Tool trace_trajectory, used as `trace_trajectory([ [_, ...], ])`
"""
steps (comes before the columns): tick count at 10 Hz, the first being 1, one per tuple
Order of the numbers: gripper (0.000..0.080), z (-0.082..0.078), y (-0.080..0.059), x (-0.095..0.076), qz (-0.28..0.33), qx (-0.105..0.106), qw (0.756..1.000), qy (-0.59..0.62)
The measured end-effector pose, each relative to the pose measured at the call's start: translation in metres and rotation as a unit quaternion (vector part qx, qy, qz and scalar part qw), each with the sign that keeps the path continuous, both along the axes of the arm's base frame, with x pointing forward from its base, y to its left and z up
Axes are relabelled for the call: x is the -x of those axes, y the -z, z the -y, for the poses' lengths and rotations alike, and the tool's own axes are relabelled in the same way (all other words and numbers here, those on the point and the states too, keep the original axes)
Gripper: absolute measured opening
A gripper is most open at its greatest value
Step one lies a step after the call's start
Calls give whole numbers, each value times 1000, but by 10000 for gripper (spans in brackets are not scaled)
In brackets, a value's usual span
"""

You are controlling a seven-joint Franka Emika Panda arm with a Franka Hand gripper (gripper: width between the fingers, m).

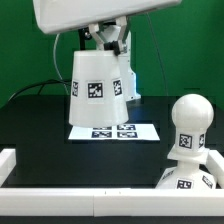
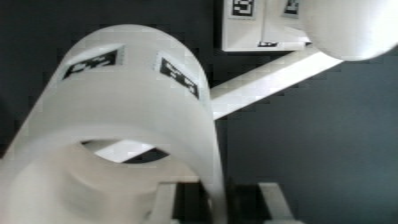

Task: Assemble lamp

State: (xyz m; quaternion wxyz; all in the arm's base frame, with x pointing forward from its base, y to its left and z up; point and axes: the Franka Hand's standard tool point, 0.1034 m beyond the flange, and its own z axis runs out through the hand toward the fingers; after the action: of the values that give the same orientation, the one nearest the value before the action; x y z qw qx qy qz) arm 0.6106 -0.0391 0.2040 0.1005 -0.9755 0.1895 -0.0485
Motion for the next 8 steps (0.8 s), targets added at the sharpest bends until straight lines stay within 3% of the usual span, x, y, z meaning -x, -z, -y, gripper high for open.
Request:
trace_trajectory([
  [2, 39, -2, -1, 0, 0, 0, 1000, -1],
  [4, 39, -37, -30, -4, 1, -19, 1000, 17],
  [5, 39, -56, -37, -5, 4, -24, 999, 21],
  [8, 39, -105, -39, -3, -9, -34, 998, 46],
])
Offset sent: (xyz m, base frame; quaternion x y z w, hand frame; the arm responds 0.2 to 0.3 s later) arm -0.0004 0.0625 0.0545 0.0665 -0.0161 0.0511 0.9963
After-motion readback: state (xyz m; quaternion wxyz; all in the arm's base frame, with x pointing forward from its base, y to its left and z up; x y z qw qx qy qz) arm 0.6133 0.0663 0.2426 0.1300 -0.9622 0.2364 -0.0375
